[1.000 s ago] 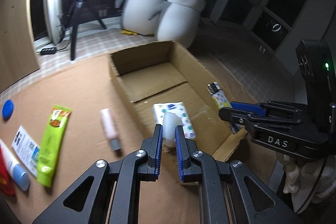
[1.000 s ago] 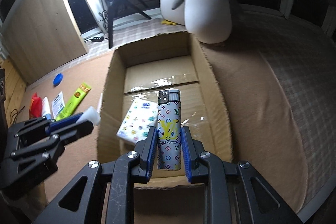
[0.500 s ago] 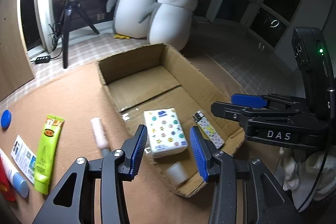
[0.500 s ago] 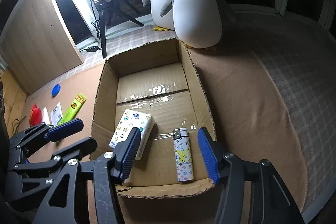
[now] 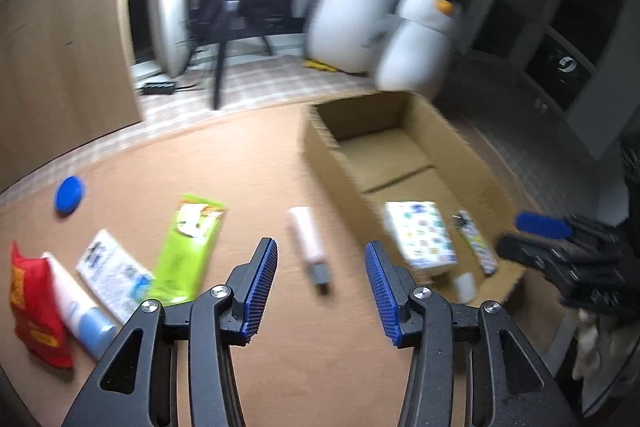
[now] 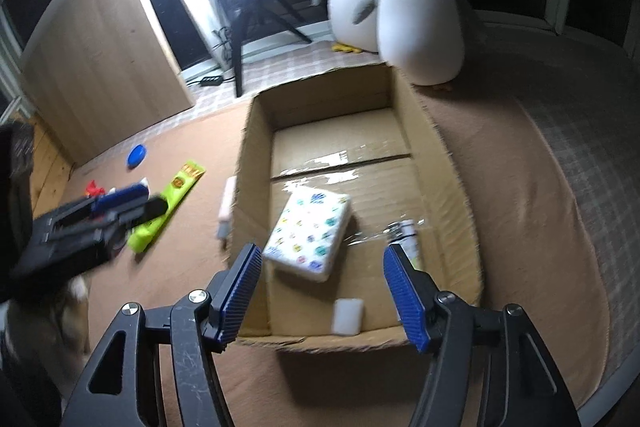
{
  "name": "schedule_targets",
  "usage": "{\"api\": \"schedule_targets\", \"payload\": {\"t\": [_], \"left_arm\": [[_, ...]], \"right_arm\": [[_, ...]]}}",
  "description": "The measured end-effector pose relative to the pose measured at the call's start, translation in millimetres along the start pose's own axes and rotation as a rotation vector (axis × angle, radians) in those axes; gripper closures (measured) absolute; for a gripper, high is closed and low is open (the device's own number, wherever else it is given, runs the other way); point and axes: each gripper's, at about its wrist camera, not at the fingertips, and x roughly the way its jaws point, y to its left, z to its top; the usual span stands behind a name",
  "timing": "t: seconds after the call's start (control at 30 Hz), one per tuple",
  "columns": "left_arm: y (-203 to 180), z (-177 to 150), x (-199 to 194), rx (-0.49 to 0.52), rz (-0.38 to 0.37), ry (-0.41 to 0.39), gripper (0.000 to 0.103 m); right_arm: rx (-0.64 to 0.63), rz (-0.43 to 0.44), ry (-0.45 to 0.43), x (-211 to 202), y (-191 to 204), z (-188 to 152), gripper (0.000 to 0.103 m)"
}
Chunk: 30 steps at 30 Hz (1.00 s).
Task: Organize objects
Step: 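Grasp the green hand-cream tube with the left tool and lift it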
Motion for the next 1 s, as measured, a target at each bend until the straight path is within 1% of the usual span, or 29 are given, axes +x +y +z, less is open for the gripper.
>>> {"api": "schedule_targets", "payload": {"t": [0.13, 0.2, 0.3, 0.47, 0.57, 0.67, 0.73, 0.77, 0.87, 0.93, 1.0], "left_arm": [[41, 0, 1, -0.064, 0.066, 0.018, 0.049], [66, -1, 6, -0.113, 0.091, 0.033, 0.048], [93, -3, 15, -0.166, 0.104, 0.059, 0.048], [121, -8, 39, -0.198, 0.124, 0.106, 0.048], [128, -10, 54, -0.206, 0.12, 0.132, 0.048], [129, -11, 61, -0.203, 0.112, 0.137, 0.049], [128, -14, 65, -0.193, 0.105, 0.146, 0.052], [127, -14, 67, -0.188, 0.101, 0.149, 0.057], [122, -15, 68, -0.171, 0.082, 0.152, 0.062], [120, -13, 69, -0.163, 0.085, 0.152, 0.062], [121, -15, 69, -0.171, 0.072, 0.152, 0.063]], "right_arm": [[-0.007, 0.025, -0.009, -3, 16, -13, 0.043], [-0.009, 0.032, -0.011, -5, 22, -18, 0.043], [0.006, 0.055, -0.017, -8, 29, -28, 0.043], [0.047, 0.073, -0.015, -12, 35, -44, 0.043], [0.076, 0.072, -0.015, -16, 35, -52, 0.043], [0.096, 0.064, -0.017, -21, 34, -57, 0.043], [0.102, 0.056, -0.016, -24, 33, -59, 0.043], [0.103, 0.052, -0.015, -25, 33, -61, 0.043], [0.111, 0.039, -0.014, -29, 33, -64, 0.043], [0.112, 0.034, -0.015, -31, 34, -65, 0.043], [0.113, 0.029, -0.017, -33, 35, -66, 0.043]]}}
